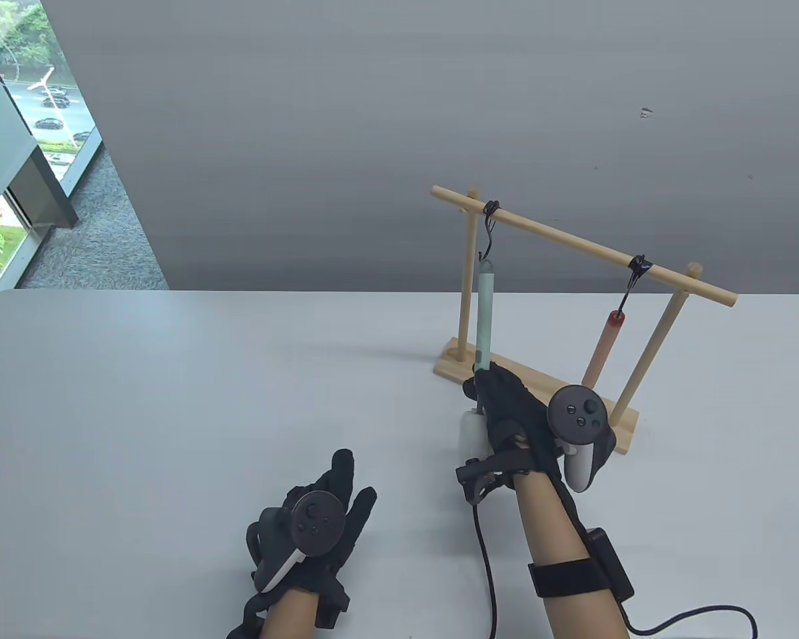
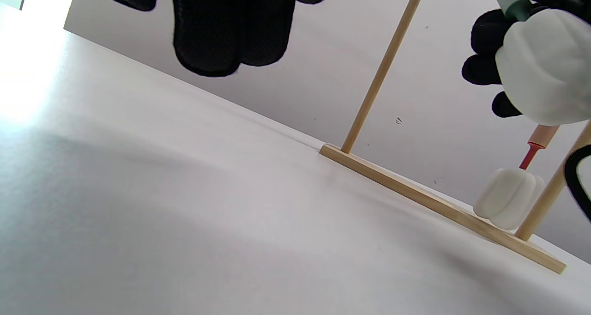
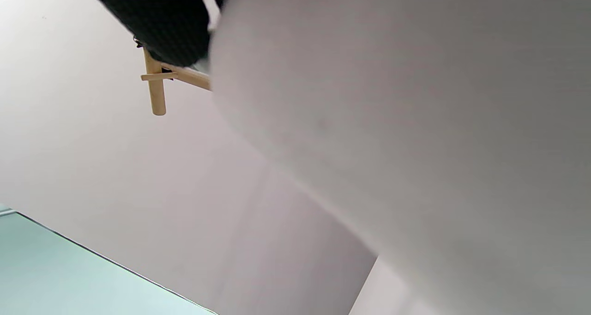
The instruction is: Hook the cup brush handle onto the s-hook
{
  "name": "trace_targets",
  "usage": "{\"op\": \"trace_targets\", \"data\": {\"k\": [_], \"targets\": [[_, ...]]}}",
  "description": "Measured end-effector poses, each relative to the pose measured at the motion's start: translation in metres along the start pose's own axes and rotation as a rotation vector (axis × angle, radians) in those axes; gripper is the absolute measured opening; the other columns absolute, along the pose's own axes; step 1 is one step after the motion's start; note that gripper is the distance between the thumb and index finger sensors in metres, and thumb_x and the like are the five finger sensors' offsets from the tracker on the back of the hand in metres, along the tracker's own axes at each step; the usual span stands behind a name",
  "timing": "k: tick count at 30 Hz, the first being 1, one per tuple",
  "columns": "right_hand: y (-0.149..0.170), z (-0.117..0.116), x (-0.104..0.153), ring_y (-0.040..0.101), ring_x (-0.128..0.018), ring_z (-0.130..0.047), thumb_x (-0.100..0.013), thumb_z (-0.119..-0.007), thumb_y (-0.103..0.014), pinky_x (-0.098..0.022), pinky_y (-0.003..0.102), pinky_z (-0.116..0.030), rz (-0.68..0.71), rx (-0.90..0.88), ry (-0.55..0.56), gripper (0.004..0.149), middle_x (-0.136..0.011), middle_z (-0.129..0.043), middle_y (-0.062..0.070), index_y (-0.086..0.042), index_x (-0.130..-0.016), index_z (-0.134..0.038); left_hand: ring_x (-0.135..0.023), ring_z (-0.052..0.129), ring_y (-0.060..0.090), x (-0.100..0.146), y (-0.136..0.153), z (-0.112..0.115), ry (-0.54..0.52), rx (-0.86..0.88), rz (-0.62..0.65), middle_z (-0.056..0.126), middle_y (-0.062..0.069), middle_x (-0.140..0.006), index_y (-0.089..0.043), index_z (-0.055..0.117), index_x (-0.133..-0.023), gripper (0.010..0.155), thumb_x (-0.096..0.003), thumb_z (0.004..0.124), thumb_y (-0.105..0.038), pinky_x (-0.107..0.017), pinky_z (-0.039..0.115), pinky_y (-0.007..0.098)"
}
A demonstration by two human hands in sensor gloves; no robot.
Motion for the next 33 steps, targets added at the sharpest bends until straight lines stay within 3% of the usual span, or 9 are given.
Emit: {"op": "trace_targets", "data": {"k": [9,20,33], "targets": [[0.006,-0.005,-0.017,0.043,-0.071,-0.09,-0.054,-0.069,-0.04,-0.056,0.066,-0.056,-0.017,0.007,-0.006,0.053,-0.072,-0.092,0.018,-0.001,-0.089,-0.076,-0.083,0.094,0.032,0.002,0.021,-0.004,-0.002,-0.006,-0.073,0.083,0.01,-0.1,-0.022,0.046,-0.11,0.073,-0.0502,0.048,-0.063,-0.068,0.063,0.061],[0.025,-0.008,-0.02,0.043,-0.071,-0.09,-0.054,-0.069,-0.04,-0.055,0.066,-0.056,-0.068,0.001,-0.007,0.053,-0.072,-0.092,0.018,0.0,-0.089,-0.076,-0.083,0.094,0.032,0.002,0.021,-0.003,0.009,-0.031,-0.076,0.084,0.01,-0.099,-0.022,0.047,-0.11,0.073,-0.0502,0.048,-0.063,-0.068,0.063,0.061],[0.04,0.024,-0.002,0.054,-0.083,-0.073,-0.053,-0.068,-0.037,-0.056,0.069,-0.05,-0.042,0.083,0.123,0.054,-0.086,-0.079,0.027,-0.001,-0.093,-0.072,-0.083,0.094,0.032,0.002,0.017,-0.001,0.041,-0.03,-0.066,0.084,0.01,-0.099,-0.022,0.048,-0.11,0.072,-0.0504,0.048,-0.063,-0.068,0.063,0.061]]}}
Point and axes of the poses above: the tracker on the back of each hand, its own y axis roughly to the little-finger side, its own x axis roughly from the fingertips to the wrist, z = x × y, the point moved 5 cm from there along -x, roughly from the wrist to the fingertips
